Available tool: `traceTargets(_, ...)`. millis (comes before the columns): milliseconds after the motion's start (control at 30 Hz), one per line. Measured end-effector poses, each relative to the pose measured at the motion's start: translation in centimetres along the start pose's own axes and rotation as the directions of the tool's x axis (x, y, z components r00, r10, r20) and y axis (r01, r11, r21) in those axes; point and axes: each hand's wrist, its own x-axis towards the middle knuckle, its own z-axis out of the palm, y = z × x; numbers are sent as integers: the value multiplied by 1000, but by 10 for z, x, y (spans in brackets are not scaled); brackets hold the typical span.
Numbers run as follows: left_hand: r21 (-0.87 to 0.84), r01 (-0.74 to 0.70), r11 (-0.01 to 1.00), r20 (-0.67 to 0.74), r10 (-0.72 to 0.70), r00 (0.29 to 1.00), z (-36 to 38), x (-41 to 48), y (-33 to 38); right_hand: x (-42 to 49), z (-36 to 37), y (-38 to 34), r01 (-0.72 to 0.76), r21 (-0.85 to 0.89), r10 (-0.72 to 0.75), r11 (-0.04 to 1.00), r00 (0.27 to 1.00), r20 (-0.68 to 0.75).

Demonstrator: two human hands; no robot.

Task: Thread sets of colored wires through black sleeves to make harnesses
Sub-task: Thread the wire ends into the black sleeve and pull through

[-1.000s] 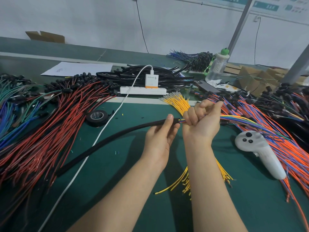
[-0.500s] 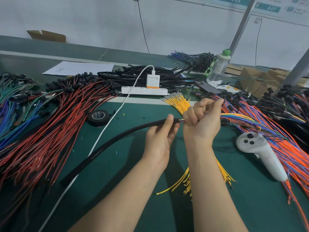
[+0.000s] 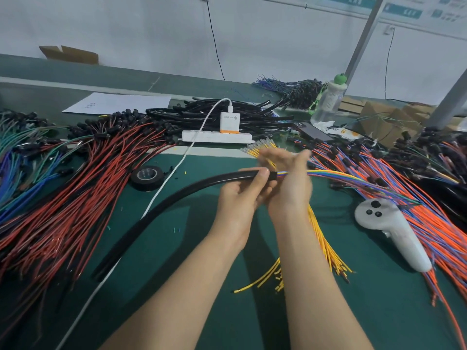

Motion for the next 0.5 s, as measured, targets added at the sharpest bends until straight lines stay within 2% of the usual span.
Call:
traceTargets(67, 106, -50, 993, -35, 54, 998, -5, 4, 5, -5, 5, 13, -90, -206, 115, 974, 987, 115)
traceTargets(133, 142, -106, 984, -57, 115, 992, -10, 7, 11, -7, 8, 18, -139, -258, 185, 956, 969, 166)
traceTargets(167, 126, -124, 984, -67, 133, 989, -14, 8, 15, -5, 7, 15, -138, -239, 176, 961, 973, 147)
traceTargets(200, 98, -127, 987, -91, 136, 987, -18, 11, 19, -2, 3, 9, -128, -165, 144, 978, 985, 91)
traceTargets(233, 66, -121, 990, -127, 129, 983, -22, 13, 24, 4, -4, 1, -103, -20, 103, 994, 994, 20)
traceTargets(300, 11, -102, 995, -198, 102, 975, -29, 17, 29, 12, -19, -14, -44, 281, 69, 959, 994, -79)
traceTargets(333, -1, -92, 996, -204, 90, 975, -30, 17, 28, 13, -24, -17, -26, 347, 64, 938, 993, -99)
traceTargets(400, 48, -63, 997, -122, 68, 990, -23, 14, 21, 11, -21, -11, -10, 288, 50, 958, 990, -133)
traceTargets(500, 197, -51, 979, -14, 55, 998, -12, 8, 6, 4, -2, 12, -42, 48, 49, 998, 983, -176)
